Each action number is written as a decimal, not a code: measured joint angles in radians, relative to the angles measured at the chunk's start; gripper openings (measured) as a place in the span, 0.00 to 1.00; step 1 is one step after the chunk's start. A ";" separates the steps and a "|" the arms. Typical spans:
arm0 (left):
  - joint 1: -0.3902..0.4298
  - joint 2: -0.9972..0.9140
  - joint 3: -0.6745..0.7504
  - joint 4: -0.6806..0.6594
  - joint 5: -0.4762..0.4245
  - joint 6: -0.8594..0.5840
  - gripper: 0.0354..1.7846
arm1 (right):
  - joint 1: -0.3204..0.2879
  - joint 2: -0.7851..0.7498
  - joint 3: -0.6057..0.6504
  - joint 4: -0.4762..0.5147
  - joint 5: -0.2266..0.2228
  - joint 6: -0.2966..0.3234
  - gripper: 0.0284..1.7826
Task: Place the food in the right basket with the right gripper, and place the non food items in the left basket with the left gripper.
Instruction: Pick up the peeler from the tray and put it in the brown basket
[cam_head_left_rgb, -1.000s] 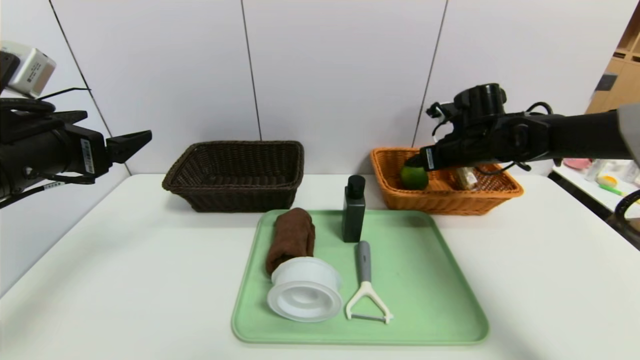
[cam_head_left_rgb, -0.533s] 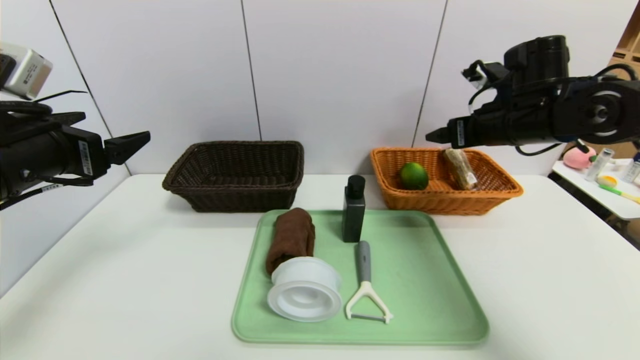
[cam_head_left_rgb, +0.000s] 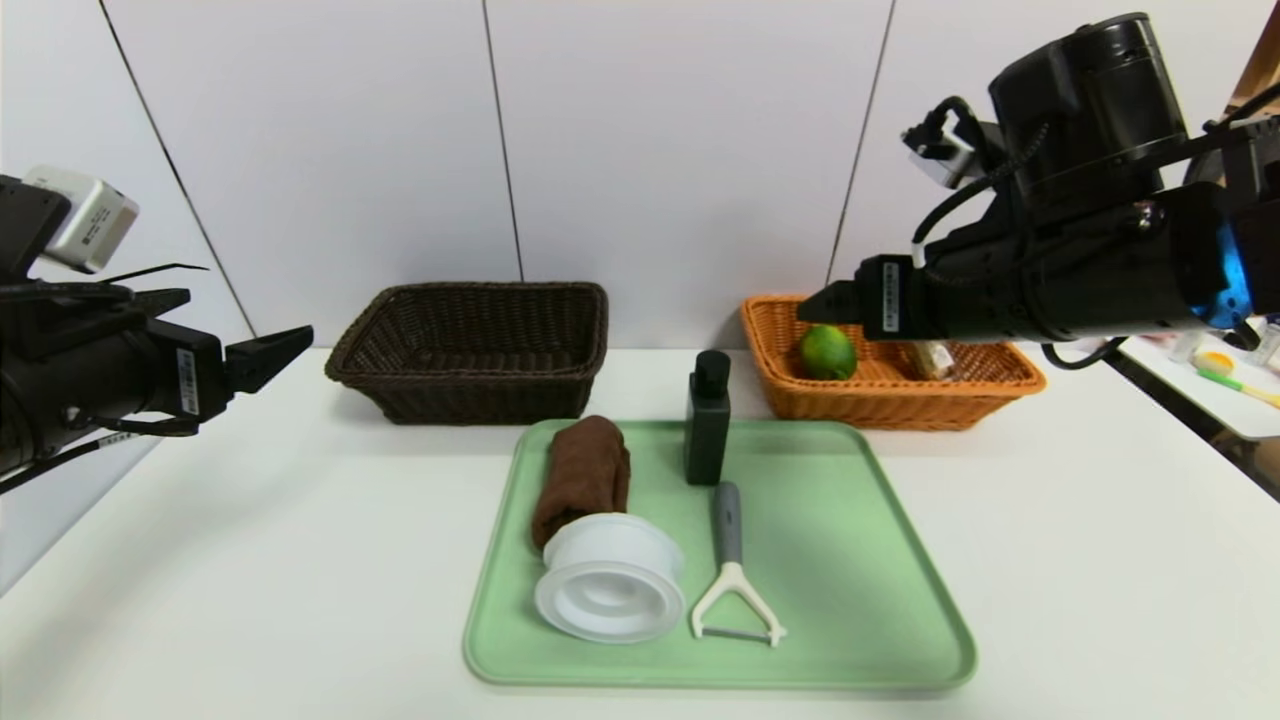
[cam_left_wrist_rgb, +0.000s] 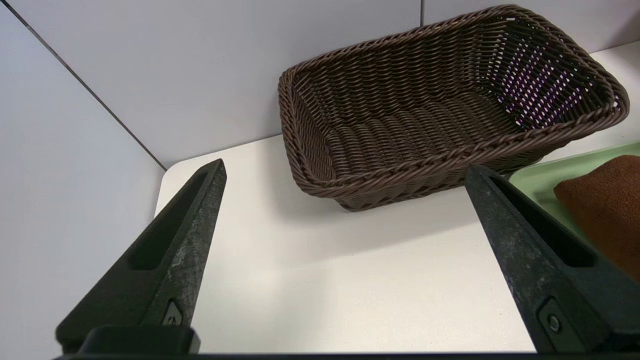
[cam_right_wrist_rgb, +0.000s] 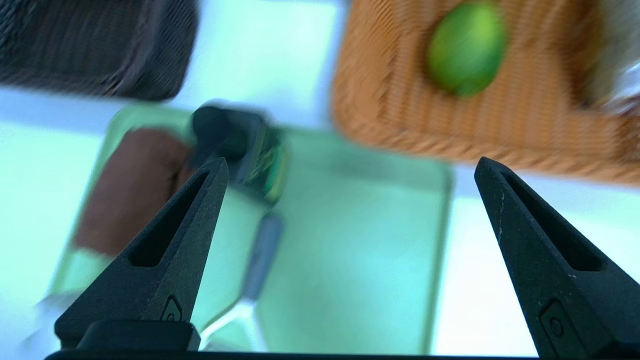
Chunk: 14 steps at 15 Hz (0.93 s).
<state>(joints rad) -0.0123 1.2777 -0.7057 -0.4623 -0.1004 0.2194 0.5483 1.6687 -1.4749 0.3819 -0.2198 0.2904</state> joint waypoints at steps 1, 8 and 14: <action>0.000 -0.010 0.006 0.001 0.000 0.002 0.94 | 0.034 0.013 -0.017 0.044 -0.001 0.041 0.95; 0.000 -0.061 0.045 0.002 -0.003 0.021 0.94 | 0.138 0.160 -0.035 0.207 -0.007 0.278 0.95; -0.001 -0.084 0.051 0.010 -0.004 0.026 0.94 | 0.172 0.254 0.052 0.193 -0.050 0.330 0.95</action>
<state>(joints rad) -0.0130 1.1940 -0.6547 -0.4526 -0.1047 0.2457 0.7206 1.9228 -1.4226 0.5749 -0.2702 0.6200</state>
